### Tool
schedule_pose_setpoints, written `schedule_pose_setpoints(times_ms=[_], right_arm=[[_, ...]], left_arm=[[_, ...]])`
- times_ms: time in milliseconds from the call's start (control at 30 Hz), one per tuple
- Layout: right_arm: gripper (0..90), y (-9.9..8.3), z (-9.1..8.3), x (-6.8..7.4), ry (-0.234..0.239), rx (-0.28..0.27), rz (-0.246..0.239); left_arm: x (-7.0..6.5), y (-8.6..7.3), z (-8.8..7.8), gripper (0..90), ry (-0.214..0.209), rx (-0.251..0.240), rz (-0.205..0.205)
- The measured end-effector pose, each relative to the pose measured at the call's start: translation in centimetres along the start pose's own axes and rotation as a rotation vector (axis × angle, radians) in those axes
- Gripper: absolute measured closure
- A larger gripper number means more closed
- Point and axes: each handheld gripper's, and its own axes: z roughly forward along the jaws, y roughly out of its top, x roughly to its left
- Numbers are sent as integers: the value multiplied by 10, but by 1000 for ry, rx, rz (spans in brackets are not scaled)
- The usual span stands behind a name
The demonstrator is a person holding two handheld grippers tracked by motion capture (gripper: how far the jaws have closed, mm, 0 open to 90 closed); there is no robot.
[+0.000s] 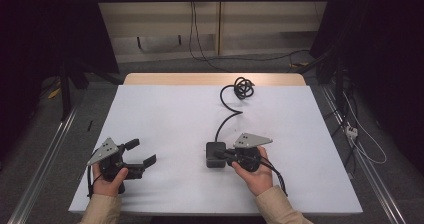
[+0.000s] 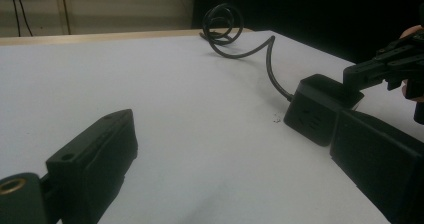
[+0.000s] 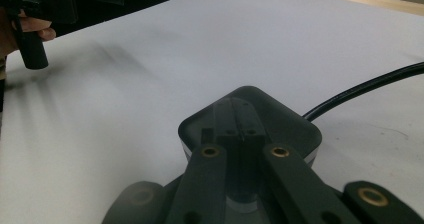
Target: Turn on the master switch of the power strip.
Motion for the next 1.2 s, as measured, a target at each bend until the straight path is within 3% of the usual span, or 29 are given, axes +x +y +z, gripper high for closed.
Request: schedule_pose_setpoints(times_ms=[1200], right_arm=[[900,0,1,2,-12,7,-4]], left_arm=[[0,0,0,45,1,6,2]])
